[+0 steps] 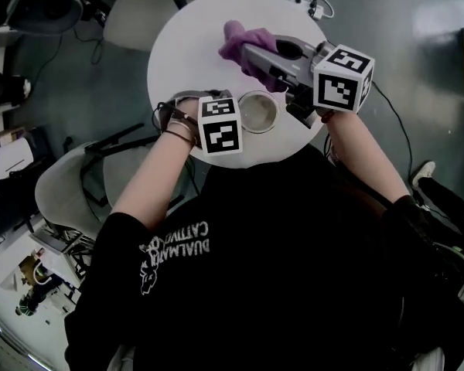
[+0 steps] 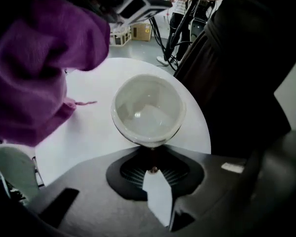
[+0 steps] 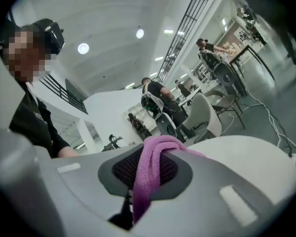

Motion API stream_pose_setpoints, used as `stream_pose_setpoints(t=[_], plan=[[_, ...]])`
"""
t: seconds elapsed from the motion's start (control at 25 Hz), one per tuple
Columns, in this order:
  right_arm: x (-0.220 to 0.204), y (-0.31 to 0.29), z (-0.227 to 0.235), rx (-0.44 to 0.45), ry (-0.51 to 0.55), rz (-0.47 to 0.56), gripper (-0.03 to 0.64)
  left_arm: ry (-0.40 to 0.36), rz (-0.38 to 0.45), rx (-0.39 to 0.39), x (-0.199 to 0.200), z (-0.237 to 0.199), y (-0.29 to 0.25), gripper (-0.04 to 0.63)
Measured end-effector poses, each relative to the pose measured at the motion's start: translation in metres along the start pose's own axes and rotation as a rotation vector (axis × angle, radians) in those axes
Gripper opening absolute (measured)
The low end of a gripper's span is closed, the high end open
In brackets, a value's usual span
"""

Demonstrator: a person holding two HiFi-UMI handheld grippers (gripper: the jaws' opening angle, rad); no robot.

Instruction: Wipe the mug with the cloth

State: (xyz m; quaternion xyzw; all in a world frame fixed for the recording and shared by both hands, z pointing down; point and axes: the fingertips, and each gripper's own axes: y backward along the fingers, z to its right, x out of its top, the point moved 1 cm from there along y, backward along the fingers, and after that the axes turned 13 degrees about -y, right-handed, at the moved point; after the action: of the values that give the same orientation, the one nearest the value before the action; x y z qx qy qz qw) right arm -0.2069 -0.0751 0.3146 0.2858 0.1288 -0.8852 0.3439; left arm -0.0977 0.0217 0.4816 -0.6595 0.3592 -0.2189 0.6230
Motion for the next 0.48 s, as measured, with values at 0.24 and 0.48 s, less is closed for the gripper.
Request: stream_pose_setpoints(t=[0.24,0.48], plan=[[0.040,0.039,-0.060,0.011,0.080,0.156,0.037,0.101,0.159,0.127,-0.006,0.004,-0.004,0.061],[0.028,0.076,-0.105,-0.130,0.169,0.233,0.037,0.096,0.143,0.167,0.000,0.011,0.000,0.061]])
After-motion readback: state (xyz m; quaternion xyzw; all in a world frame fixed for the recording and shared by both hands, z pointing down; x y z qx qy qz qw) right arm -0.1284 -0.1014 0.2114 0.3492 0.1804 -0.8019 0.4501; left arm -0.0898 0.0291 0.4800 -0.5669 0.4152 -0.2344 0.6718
